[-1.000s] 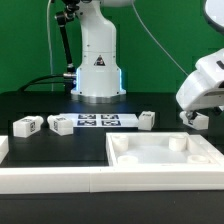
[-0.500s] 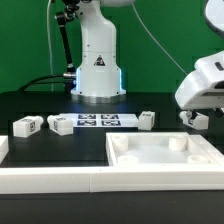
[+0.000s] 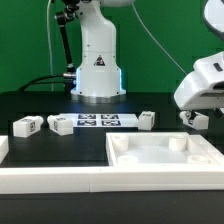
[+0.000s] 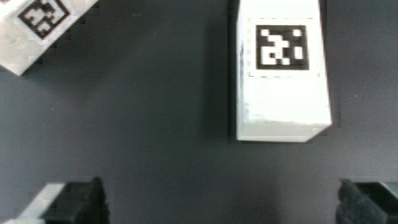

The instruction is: Assemble square table

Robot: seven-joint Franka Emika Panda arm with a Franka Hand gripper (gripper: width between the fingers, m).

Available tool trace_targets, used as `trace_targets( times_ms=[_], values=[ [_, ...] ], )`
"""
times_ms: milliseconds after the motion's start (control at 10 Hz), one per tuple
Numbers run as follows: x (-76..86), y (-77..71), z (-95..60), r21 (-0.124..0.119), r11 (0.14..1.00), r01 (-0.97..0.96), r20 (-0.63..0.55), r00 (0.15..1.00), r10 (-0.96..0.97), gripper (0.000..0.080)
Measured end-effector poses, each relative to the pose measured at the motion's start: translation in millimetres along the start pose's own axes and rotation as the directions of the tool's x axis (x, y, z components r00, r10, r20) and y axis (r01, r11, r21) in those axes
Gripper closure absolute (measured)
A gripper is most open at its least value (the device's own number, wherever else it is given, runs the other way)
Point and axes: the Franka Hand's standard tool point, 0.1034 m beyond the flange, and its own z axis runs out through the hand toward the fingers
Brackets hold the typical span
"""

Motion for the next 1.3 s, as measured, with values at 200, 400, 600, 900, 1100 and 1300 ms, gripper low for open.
trace_targets(
  times_ms=[200, 400, 600, 900, 1100, 1300],
  values=[
    [-2.6, -10.7, 5.9, 0.017, 1.000, -0.009, 0.014, 1.000, 0.009, 0.0151],
    [-3.3, -14.6, 9.3, 0.029, 0.999, 0.014, 0.016, 1.000, -0.014, 0.0151],
    [-6.1, -14.1, 20.1, 0.033, 0.999, 0.030, 0.000, 1.000, -0.030, 0.0151],
    [-6.0, -13.4, 20.8, 0.034, 0.999, 0.029, 0.002, 1.000, -0.029, 0.0151],
    [-6.1, -13.5, 21.7, 0.034, 0.999, 0.028, 0.002, 1.000, -0.028, 0.0151],
    [-6.8, -15.5, 25.8, 0.046, 0.999, 0.009, 0.008, 1.000, -0.009, 0.0151]
  ],
)
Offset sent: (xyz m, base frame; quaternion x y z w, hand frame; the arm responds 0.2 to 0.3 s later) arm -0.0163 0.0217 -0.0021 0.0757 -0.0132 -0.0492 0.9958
